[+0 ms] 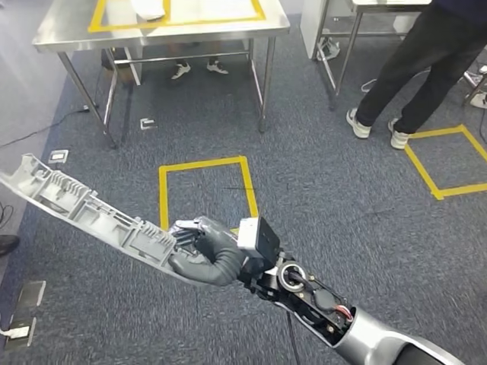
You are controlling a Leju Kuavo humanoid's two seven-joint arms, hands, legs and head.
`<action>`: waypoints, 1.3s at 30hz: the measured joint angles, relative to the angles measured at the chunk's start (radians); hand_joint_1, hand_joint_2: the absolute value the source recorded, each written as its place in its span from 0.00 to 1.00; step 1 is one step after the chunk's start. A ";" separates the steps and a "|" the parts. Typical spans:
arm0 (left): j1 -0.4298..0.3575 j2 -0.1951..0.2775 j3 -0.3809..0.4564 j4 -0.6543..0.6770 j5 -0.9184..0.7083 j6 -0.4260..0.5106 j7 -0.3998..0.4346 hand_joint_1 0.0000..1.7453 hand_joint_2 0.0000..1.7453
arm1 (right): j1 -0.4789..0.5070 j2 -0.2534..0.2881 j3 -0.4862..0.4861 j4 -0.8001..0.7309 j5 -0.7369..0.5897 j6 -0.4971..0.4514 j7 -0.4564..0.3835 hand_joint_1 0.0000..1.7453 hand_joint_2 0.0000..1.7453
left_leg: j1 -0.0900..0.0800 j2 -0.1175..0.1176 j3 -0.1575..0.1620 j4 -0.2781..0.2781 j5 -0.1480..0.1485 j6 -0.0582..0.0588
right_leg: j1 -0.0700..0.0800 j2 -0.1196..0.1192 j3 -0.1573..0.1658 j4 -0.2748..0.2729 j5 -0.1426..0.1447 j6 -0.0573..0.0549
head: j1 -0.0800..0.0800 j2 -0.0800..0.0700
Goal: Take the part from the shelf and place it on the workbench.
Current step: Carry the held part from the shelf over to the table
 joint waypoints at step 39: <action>0.000 0.002 0.000 0.000 0.011 0.000 0.001 0.00 1.00 | 0.007 0.002 -0.001 0.001 0.011 0.016 -0.003 1.00 1.00 | 0.004 0.004 -0.186 0.289 -0.096 -0.023 | -0.007 0.004 0.067 -0.013 -0.026 -0.022 | -0.027 0.000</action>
